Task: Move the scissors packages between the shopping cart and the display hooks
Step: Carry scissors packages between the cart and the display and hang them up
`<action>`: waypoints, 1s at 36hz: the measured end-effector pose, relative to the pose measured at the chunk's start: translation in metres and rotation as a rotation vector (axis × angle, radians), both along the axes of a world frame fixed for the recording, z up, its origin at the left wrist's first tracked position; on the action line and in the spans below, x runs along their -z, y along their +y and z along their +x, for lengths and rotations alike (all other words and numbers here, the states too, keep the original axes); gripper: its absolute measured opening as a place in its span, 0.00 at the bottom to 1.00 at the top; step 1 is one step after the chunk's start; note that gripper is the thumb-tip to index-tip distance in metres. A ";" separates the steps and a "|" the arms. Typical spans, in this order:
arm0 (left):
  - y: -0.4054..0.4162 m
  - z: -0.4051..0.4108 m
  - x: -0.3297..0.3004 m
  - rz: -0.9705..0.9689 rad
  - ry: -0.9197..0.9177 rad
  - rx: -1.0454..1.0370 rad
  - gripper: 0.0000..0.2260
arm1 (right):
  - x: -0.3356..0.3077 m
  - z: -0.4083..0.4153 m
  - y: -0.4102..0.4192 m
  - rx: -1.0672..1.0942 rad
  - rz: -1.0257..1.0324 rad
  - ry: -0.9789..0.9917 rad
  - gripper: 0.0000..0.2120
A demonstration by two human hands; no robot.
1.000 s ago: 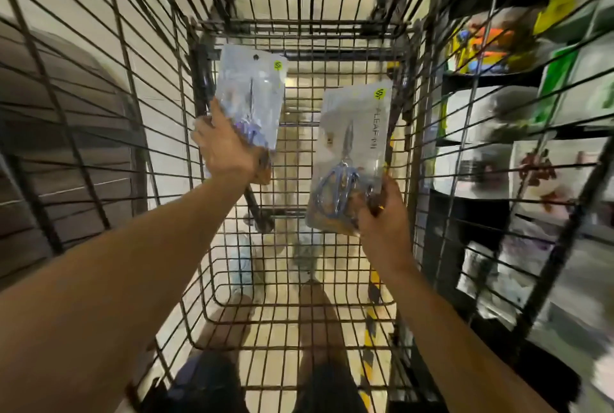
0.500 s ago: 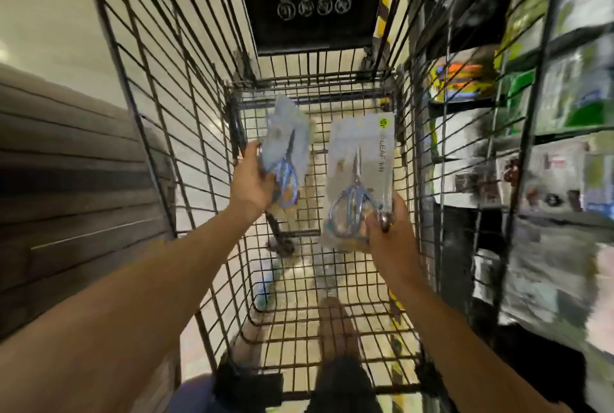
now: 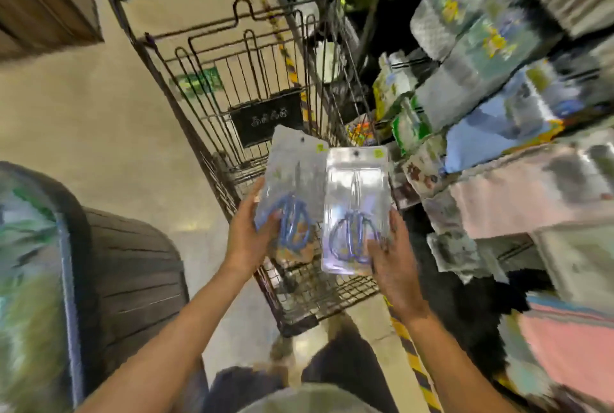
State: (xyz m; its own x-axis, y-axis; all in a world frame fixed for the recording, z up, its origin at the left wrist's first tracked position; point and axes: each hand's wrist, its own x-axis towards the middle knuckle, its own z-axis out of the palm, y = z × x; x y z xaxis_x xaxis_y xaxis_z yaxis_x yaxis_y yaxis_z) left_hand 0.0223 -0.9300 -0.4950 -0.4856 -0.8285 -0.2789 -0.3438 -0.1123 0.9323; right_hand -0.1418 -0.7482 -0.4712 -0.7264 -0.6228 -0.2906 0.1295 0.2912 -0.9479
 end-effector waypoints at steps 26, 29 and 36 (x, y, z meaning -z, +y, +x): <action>0.228 -0.042 -0.163 -0.291 0.232 0.375 0.29 | -0.143 0.024 0.310 0.507 -0.128 0.225 0.27; 0.282 -0.055 -0.177 -0.277 0.283 0.424 0.28 | -0.155 0.029 0.368 0.579 -0.154 0.222 0.27; 0.398 -0.071 -0.204 -0.280 0.433 0.544 0.29 | -0.186 0.050 0.486 0.651 -0.182 0.327 0.28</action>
State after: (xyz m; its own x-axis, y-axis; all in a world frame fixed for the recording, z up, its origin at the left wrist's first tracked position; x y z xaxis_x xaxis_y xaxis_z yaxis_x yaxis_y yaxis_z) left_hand -0.0485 -0.5323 -0.2912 -0.8655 -0.4515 0.2168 0.1217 0.2304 0.9655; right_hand -0.0921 -0.2623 -0.2856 -0.9960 -0.0557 0.0696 -0.0743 0.0873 -0.9934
